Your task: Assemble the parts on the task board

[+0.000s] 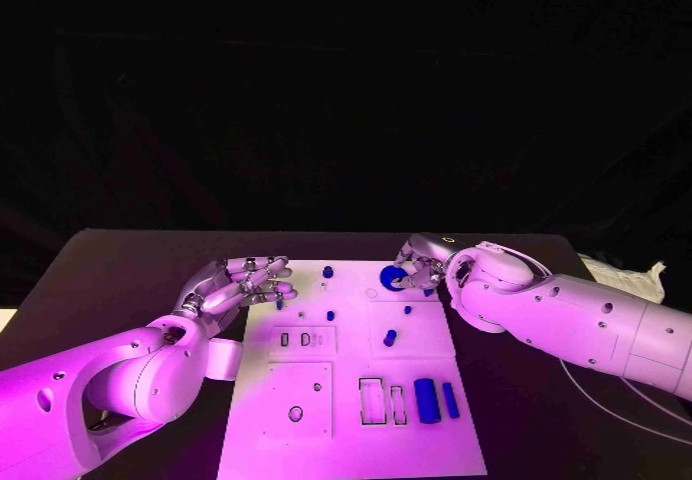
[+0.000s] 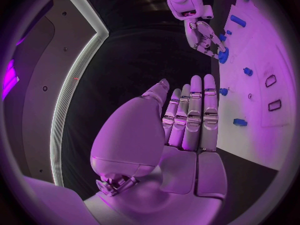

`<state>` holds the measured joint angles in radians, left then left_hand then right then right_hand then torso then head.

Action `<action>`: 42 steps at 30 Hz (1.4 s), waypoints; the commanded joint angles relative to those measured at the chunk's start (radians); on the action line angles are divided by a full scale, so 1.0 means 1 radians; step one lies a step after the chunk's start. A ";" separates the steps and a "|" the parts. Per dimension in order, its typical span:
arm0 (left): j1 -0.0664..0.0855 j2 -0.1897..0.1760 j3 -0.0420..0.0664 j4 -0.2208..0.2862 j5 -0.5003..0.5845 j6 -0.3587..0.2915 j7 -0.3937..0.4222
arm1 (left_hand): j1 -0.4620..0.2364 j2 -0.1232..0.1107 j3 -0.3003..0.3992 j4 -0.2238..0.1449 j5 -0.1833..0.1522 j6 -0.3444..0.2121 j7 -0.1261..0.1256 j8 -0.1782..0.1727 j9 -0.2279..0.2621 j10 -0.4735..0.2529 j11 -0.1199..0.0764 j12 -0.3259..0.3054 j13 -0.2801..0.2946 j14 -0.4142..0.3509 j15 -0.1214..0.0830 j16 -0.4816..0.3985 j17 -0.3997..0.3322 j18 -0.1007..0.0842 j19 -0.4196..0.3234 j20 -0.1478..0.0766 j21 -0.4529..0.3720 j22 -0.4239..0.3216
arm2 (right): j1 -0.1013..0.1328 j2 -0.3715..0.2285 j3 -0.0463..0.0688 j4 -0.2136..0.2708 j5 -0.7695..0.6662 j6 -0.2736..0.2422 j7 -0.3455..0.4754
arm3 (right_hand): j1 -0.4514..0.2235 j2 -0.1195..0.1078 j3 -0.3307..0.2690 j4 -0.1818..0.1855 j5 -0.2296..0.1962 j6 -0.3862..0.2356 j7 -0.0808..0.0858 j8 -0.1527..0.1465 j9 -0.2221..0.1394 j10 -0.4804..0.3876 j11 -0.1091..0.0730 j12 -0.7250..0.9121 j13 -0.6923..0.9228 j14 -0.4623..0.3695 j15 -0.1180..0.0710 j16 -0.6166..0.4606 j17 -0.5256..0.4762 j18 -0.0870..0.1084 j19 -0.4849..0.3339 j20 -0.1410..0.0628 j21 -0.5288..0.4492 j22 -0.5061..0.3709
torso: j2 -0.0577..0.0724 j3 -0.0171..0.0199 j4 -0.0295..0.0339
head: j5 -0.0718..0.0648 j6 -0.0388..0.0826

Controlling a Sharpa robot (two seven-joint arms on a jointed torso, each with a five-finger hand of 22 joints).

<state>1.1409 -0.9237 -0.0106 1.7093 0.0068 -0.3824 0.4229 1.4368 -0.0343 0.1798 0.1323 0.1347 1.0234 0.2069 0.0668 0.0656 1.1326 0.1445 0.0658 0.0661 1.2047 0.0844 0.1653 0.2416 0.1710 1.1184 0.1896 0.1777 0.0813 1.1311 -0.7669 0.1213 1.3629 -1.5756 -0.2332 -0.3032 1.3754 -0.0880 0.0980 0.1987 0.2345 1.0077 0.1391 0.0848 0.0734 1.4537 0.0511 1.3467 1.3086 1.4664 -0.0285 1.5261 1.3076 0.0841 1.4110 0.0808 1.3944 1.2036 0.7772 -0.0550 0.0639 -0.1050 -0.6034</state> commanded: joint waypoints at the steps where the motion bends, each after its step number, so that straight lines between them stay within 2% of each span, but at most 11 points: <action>1: 0.001 0.003 0.001 0.001 -0.002 0.025 -0.001 | 0.000 -0.007 0.005 -0.002 0.000 -0.007 0.003 -0.003 -0.001 -0.006 0.002 -0.003 -0.001 -0.003 0.004 -0.003 0.002 0.009 0.005 0.002 -0.005 -0.001 | -0.002 0.001 -0.002 -0.005 -0.016 0.043 0.002 | 0.006 0.012 0.006 -0.002 0.004 0.012 -0.002 0.005 0.001 0.008 -0.002 0.008 0.072 0.087 0.003 0.005 0.171 -0.012 0.005 -0.001 0.005 0.003 | 0.000 -0.0003 0.0004 | -0.001 -0.002; 5: 0.001 0.003 0.001 0.001 -0.002 0.027 -0.001 | 0.000 -0.007 0.007 -0.003 0.000 -0.008 0.003 -0.003 -0.001 -0.007 0.003 -0.003 -0.001 -0.004 0.004 -0.005 0.002 0.009 0.005 0.002 -0.005 -0.002 | -0.003 0.003 -0.002 -0.005 -0.024 0.038 0.005 | 0.020 0.019 0.016 -0.013 -0.005 0.034 -0.007 0.014 0.005 0.010 -0.007 0.014 0.079 0.087 0.000 0.007 0.175 -0.013 0.007 -0.003 0.009 0.009 | 0.000 0.0002 0.0000 | 0.000 -0.003; 7: 0.001 0.003 0.001 0.001 -0.002 0.027 -0.001 | 0.000 -0.007 0.007 -0.003 0.000 -0.008 0.003 -0.003 -0.001 -0.007 0.003 -0.003 -0.001 -0.004 0.004 -0.005 0.002 0.009 0.005 0.002 -0.005 -0.002 | -0.003 0.004 -0.002 -0.003 -0.030 0.022 0.006 | 0.032 0.030 0.030 -0.021 -0.031 0.055 -0.015 0.022 0.008 0.016 -0.013 0.024 0.089 0.088 -0.004 0.009 0.178 -0.014 0.009 -0.006 0.012 0.015 | 0.000 0.0003 -0.0001 | 0.000 -0.003; 11: 0.001 0.003 0.001 0.001 -0.002 0.028 -0.001 | 0.000 -0.007 0.007 -0.003 0.000 -0.008 0.003 -0.003 -0.001 -0.007 0.003 -0.003 -0.001 -0.004 0.004 -0.005 0.002 0.009 0.005 0.002 -0.005 -0.002 | -0.006 0.006 -0.002 0.011 -0.063 -0.046 0.003 | 0.043 0.046 0.052 -0.029 -0.030 0.076 -0.023 0.029 0.013 0.030 -0.020 0.050 0.113 0.089 -0.010 0.012 0.185 -0.015 0.013 -0.011 0.018 0.025 | 0.000 0.0003 -0.0004 | -0.001 -0.002; 16: 0.001 0.004 0.001 0.000 -0.002 0.029 -0.001 | 0.000 -0.007 0.007 -0.003 0.000 -0.008 0.003 -0.003 -0.001 -0.007 0.003 -0.003 -0.001 -0.004 0.004 -0.005 0.002 0.009 0.005 0.002 -0.005 -0.002 | -0.007 0.012 -0.002 0.037 -0.095 -0.133 -0.008 | 0.039 0.053 0.069 -0.028 -0.018 0.072 -0.022 0.021 0.011 0.032 -0.020 0.053 0.117 0.090 -0.012 0.012 0.186 -0.016 0.014 -0.014 0.020 0.029 | 0.000 0.0011 -0.0006 | 0.001 -0.001; 19: 0.001 0.006 0.001 -0.002 0.003 0.031 0.000 | 0.000 -0.007 0.007 -0.003 0.000 -0.008 0.003 -0.003 -0.001 -0.007 0.003 -0.003 -0.001 -0.004 0.004 -0.005 0.002 0.009 0.005 0.002 -0.005 -0.002 | -0.007 0.021 -0.002 0.061 -0.116 -0.184 -0.021 | 0.042 0.055 0.085 -0.033 -0.003 0.075 -0.023 0.018 0.011 0.033 -0.022 0.054 0.119 0.090 -0.013 0.013 0.187 -0.017 0.015 -0.016 0.022 0.033 | -0.002 0.0014 0.0024 | 0.001 0.001; 23: 0.001 0.008 0.001 -0.004 0.005 0.032 0.001 | 0.000 -0.007 0.007 -0.003 0.000 -0.008 0.003 -0.003 -0.001 -0.007 0.003 -0.003 -0.001 -0.004 0.004 -0.005 0.002 0.009 0.005 0.002 -0.005 -0.002 | -0.007 0.035 -0.002 0.091 -0.140 -0.211 -0.035 | 0.041 0.054 0.094 -0.036 0.007 0.077 -0.023 0.016 0.011 0.033 -0.022 0.054 0.120 0.090 -0.013 0.012 0.187 -0.017 0.016 -0.017 0.023 0.035 | -0.001 0.0008 0.0071 | 0.003 0.004; 28: 0.001 0.008 0.000 -0.006 0.006 0.033 0.001 | 0.000 -0.007 0.008 -0.004 0.000 -0.008 0.003 -0.003 -0.001 -0.007 0.003 -0.003 -0.001 -0.004 0.004 -0.005 0.003 0.009 0.005 0.002 -0.006 -0.002 | -0.007 0.063 -0.002 0.118 -0.161 -0.207 -0.045 | 0.038 0.052 0.098 -0.036 0.011 0.078 -0.023 0.015 0.011 0.033 -0.022 0.053 0.120 0.089 -0.013 0.012 0.186 -0.017 0.016 -0.017 0.024 0.036 | 0.000 -0.0001 0.0109 | 0.003 0.003; 31: 0.001 0.009 0.000 -0.006 0.006 0.033 0.001 | 0.000 -0.006 0.009 -0.004 0.000 -0.008 0.003 -0.003 -0.001 -0.008 0.003 -0.003 -0.001 -0.004 0.004 -0.006 0.003 0.008 0.004 0.002 -0.006 -0.002 | -0.007 0.085 -0.005 0.121 -0.168 -0.192 -0.047 | 0.036 0.050 0.099 -0.036 0.011 0.077 -0.023 0.014 0.011 0.032 -0.021 0.052 0.120 0.089 -0.013 0.012 0.185 -0.018 0.016 -0.017 0.024 0.036 | 0.000 -0.0005 0.0109 | 0.005 0.003; 42: 0.001 0.010 0.000 -0.005 0.006 0.034 0.002 | 0.000 -0.006 0.009 -0.004 0.000 -0.008 0.003 -0.003 -0.001 -0.008 0.003 -0.003 -0.001 -0.004 0.004 -0.006 0.003 0.008 0.004 0.002 -0.006 -0.002 | -0.017 0.161 -0.022 0.082 -0.171 -0.127 -0.047 | 0.027 0.045 0.104 -0.034 0.004 0.078 -0.022 0.010 0.011 0.031 -0.020 0.049 0.119 0.089 -0.012 0.011 0.183 -0.018 0.016 -0.017 0.024 0.037 | 0.000 -0.0012 0.0138 | 0.011 -0.003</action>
<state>1.1406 -0.9157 -0.0109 1.7025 0.0097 -0.3693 0.4180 1.4368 -0.0343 0.1826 0.1294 0.1347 1.0199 0.2104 0.0668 0.0657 1.1290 0.1481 0.0659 0.0661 1.2047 0.0844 0.1654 0.2437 0.1710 1.1184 0.1896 0.1779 0.0803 1.1159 -0.6111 0.0996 1.4486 -1.7237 -0.3975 -0.3415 1.4030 -0.0495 0.1923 0.1628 0.2437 1.0626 0.1294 0.0883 0.0735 1.4679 0.0370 1.3961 1.3091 1.4665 -0.0359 1.5347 1.3080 0.0843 1.4235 0.0682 1.4137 1.2388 0.7772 -0.0561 0.0768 -0.0956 -0.6047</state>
